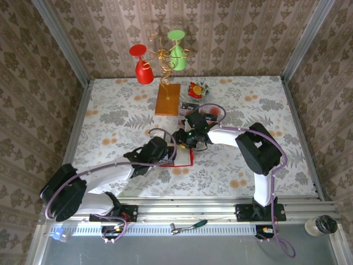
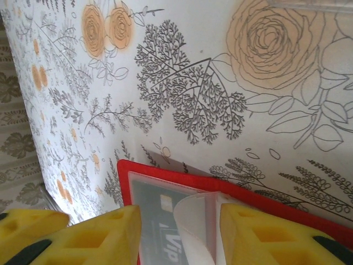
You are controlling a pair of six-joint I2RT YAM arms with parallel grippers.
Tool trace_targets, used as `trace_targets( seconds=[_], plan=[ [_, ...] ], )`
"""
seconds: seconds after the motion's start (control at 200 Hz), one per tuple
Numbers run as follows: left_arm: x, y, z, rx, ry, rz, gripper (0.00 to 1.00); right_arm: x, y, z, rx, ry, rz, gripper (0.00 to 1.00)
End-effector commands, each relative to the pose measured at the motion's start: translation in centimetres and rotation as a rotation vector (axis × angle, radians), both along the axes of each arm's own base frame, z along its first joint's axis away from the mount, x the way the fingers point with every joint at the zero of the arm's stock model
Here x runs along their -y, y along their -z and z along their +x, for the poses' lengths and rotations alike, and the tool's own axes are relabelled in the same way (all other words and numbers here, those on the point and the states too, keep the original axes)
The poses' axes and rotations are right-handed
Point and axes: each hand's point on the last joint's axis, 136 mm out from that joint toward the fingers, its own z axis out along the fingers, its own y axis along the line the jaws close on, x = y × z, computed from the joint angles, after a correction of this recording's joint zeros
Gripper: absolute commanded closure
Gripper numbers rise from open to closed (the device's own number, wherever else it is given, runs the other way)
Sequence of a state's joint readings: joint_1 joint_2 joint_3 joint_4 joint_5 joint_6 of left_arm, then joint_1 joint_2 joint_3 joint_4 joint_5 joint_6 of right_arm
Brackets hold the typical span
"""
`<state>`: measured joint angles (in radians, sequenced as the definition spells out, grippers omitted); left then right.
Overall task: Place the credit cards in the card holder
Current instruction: Flip over the card slot on the card holder.
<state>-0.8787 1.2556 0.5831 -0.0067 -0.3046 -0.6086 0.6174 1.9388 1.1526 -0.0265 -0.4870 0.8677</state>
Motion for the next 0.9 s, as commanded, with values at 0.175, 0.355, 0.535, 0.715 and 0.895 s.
trace_targets(
  seconds=[0.175, 0.355, 0.535, 0.715, 0.895],
  plan=[
    [-4.3, -2.6, 0.9, 0.04, -0.106, -0.029, 0.12, -2.2, -4.4, -1.4, 0.046, -0.042, 0.054, 0.46],
    [-5.8, -3.0, 1.4, 0.026, -0.141, -0.05, 0.12, -4.0, -4.5, -2.3, 0.047, -0.051, 0.048, 0.37],
    [-6.4, -3.4, 1.6, 0.031, -0.159, -0.063, 0.12, -5.8, -2.7, -2.5, 0.022, -0.035, 0.055, 0.36],
    [-6.9, -3.7, 1.6, 0.032, -0.171, -0.068, 0.12, -6.6, -0.6, -2.2, 0.008, -0.022, 0.055, 0.36],
    [-7.2, -3.4, 1.4, 0.022, -0.17, -0.066, 0.12, -6.7, 0.6, -2.3, -0.013, -0.017, 0.048, 0.36]
  ],
)
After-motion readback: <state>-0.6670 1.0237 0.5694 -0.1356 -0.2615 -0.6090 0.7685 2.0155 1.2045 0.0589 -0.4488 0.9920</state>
